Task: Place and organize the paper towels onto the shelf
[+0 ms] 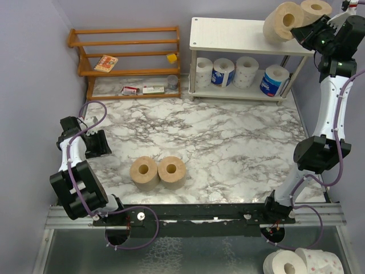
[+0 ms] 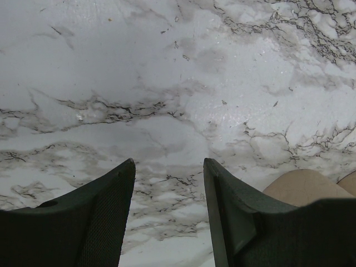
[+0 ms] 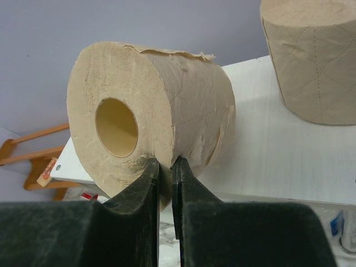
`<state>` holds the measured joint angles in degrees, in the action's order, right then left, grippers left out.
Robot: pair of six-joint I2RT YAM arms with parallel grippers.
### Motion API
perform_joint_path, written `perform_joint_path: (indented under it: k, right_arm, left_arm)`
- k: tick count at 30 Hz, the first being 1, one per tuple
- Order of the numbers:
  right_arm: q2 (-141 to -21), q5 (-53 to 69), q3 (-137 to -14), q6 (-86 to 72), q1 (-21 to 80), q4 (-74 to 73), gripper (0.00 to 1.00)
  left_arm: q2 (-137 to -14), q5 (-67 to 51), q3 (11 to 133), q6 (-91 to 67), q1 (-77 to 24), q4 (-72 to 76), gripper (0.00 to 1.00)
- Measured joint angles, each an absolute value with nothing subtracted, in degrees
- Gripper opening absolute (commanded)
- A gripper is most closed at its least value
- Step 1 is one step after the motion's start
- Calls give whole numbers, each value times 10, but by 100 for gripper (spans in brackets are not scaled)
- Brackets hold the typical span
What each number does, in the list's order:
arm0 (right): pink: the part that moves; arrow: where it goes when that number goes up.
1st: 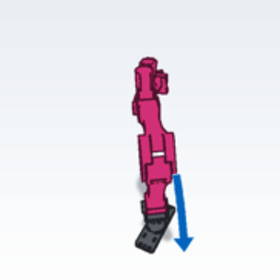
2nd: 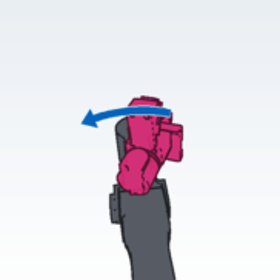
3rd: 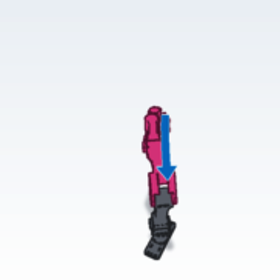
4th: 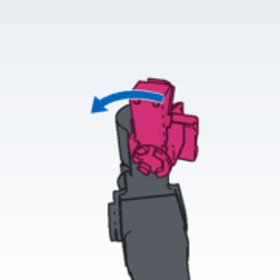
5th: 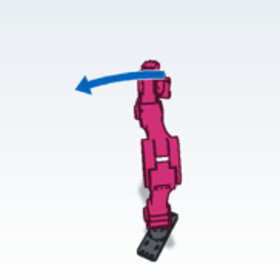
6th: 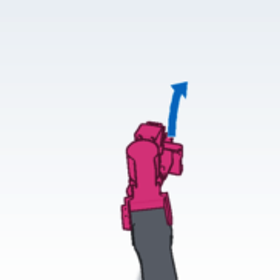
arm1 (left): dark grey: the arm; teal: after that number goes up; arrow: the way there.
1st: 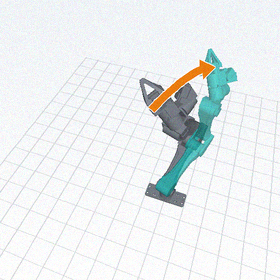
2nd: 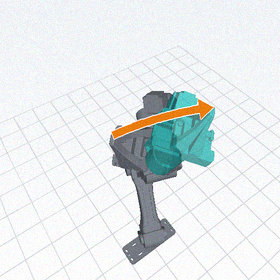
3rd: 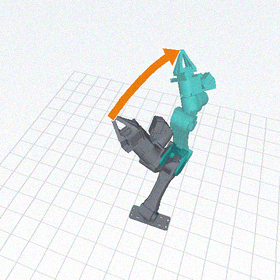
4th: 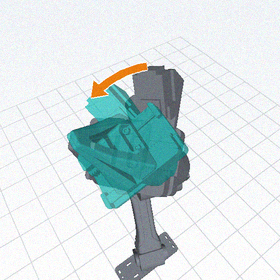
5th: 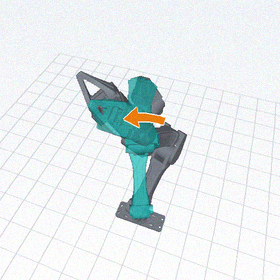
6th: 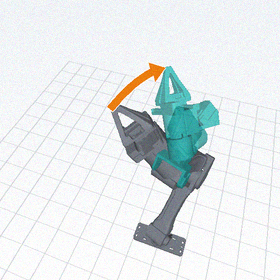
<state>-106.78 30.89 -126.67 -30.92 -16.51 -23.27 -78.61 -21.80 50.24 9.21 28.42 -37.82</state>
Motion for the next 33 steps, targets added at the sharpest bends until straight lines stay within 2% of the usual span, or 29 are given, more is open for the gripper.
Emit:
perform_joint_path:
  k: [5, 17, 19, 20, 21, 23, 24, 33]
  right_arm:
    - [-1068, 296, -1267, -295, -165, -233, 15]
    - [-1068, 279, -1267, -272, -165, -233, 17]
    - [-1069, 278, -1267, -271, -165, -233, 27]
    - [-1070, 278, -1267, -271, -165, -233, 39]
    - [-1070, 277, -1267, -271, -165, -232, 52]
    - [-1072, 277, -1267, -267, -165, -227, 90]
    - [-1072, 276, -1267, -266, -165, -225, 99]
    - [-1058, 243, -1253, -213, -165, -146, 100]
  left_arm:
    - [-786, -219, 502, 92, 284, -378, 55]
    - [-786, -219, 502, 92, 289, -378, 55]
    - [-786, -219, 502, 92, 291, -378, 55]
    - [-786, -219, 502, 92, 292, -378, 55]
    - [-786, -219, 502, 92, 293, -378, 55]
    - [-786, -219, 502, 92, 293, -378, 55]
    - [-786, -219, 502, 92, 293, -378, 55]
    - [-786, -219, 502, 92, 297, -378, 55]
